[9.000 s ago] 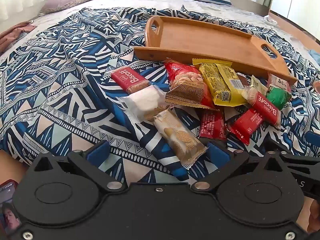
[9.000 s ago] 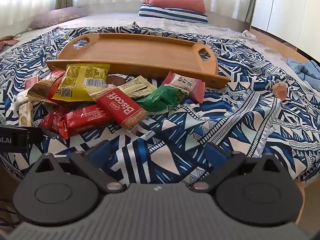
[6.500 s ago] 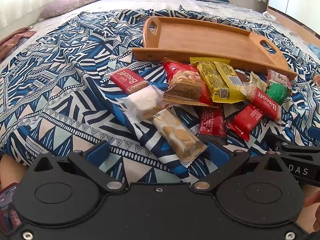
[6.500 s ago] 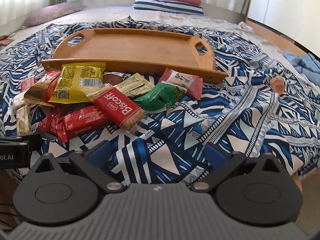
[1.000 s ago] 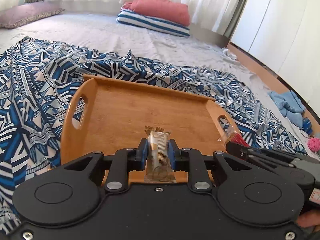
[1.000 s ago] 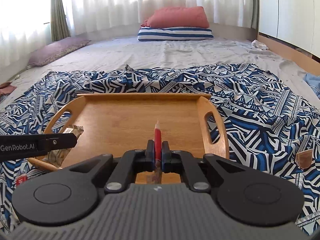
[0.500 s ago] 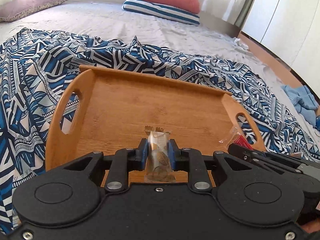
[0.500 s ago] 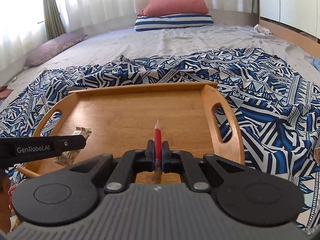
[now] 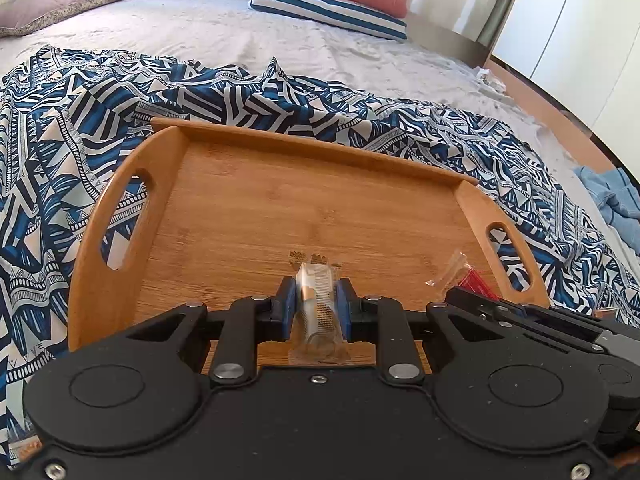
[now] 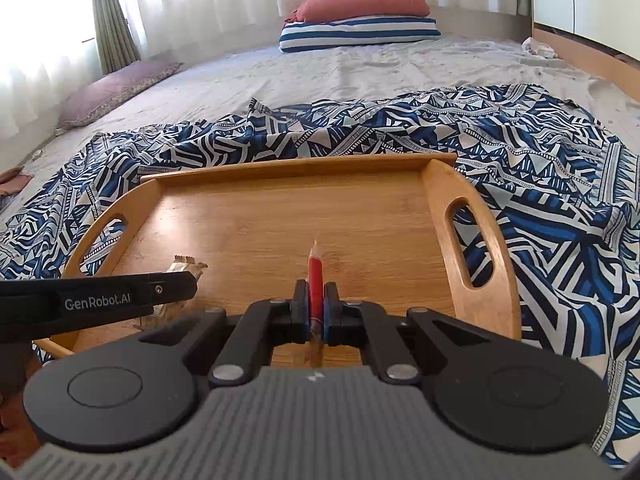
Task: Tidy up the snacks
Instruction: 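Lower both packets onto the tray and open both tools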
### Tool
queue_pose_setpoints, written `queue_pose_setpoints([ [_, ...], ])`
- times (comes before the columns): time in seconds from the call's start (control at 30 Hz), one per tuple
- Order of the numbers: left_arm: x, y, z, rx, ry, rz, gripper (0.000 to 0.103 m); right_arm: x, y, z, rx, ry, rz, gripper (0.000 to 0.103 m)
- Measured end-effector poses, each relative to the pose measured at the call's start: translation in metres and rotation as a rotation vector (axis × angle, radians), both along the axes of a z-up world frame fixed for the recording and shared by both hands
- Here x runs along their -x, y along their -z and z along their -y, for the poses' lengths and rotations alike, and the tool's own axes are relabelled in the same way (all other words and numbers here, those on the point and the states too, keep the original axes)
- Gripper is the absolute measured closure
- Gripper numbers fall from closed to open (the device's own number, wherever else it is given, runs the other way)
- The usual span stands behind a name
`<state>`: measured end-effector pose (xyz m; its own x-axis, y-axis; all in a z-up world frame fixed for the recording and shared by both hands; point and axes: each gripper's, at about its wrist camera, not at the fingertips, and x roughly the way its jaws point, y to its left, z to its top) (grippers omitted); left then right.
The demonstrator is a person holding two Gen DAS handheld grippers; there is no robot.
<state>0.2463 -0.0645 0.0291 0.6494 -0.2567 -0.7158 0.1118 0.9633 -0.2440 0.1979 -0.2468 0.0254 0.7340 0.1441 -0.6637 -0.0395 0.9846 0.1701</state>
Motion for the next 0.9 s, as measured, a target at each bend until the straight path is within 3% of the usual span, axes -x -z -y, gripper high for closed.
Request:
queue_pose_setpoints([
  [0.77,-0.004,0.008,0.006,-0.023,0.007,-0.012,0.082,-0.005,0.013,0.001,-0.03,-0.012,-0.039,0.093],
  [0.9,-0.002,0.007,0.007,-0.031,0.016,-0.009,0.081,-0.005,0.012,0.001,-0.024,-0.012,-0.044,0.085],
])
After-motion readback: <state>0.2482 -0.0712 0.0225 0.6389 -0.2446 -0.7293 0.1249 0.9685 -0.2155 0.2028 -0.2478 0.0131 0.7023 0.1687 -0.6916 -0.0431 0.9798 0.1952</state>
